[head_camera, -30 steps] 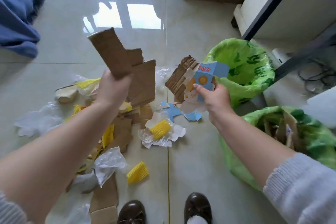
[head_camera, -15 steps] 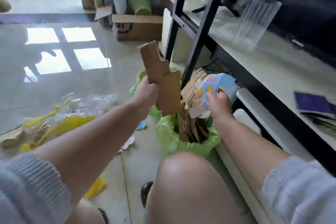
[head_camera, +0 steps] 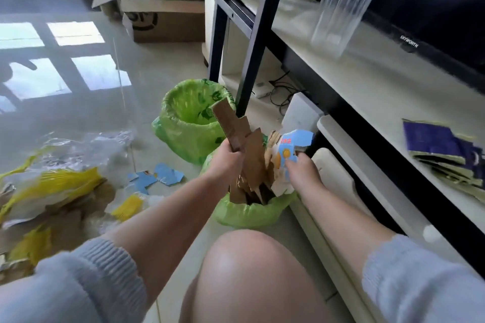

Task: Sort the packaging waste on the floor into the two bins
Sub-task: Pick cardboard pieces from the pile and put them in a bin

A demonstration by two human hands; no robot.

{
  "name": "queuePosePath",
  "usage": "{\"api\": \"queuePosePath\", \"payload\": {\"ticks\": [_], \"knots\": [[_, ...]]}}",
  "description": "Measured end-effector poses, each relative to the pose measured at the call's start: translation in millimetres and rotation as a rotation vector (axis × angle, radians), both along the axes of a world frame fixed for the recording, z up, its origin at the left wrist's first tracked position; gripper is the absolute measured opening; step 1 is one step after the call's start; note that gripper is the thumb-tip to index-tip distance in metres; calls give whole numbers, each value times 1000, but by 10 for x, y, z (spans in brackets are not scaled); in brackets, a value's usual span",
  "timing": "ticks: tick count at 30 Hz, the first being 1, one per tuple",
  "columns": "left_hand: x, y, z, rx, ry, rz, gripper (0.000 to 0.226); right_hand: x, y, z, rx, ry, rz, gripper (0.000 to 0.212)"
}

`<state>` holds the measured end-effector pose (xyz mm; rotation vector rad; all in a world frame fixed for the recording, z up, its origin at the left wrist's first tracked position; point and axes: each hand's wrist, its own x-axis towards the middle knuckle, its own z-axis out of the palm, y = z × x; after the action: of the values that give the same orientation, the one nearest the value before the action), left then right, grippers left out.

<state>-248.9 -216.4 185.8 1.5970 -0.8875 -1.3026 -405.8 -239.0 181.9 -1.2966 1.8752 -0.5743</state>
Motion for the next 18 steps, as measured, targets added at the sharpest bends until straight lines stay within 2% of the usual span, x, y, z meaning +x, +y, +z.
{"api": "queuePosePath", "payload": {"ticks": [2,5,7,9,12,14,18], "knots": [[-66,-24,-116,18,56,-35,25,49,-72,-148,31,55,57,21],[-102,-71,-202,40,225,-70,52,108,-106,-275,66,145,148,28],[-82,-155,-279,42,122,-89,67,124,-117,-361,78,192,213,33],[-58,-200,-306,30,-29,-91,73,113,-106,-437,41,210,242,37],[-58,-233,-314,-9,-147,-116,72,83,-97,-498,-4,247,268,39],[-87,-257,-357,-3,-217,-192,64,82,-113,-521,-4,262,290,38],[-135,-201,-457,133,-216,-310,46,134,-159,-612,82,249,300,41]]}}
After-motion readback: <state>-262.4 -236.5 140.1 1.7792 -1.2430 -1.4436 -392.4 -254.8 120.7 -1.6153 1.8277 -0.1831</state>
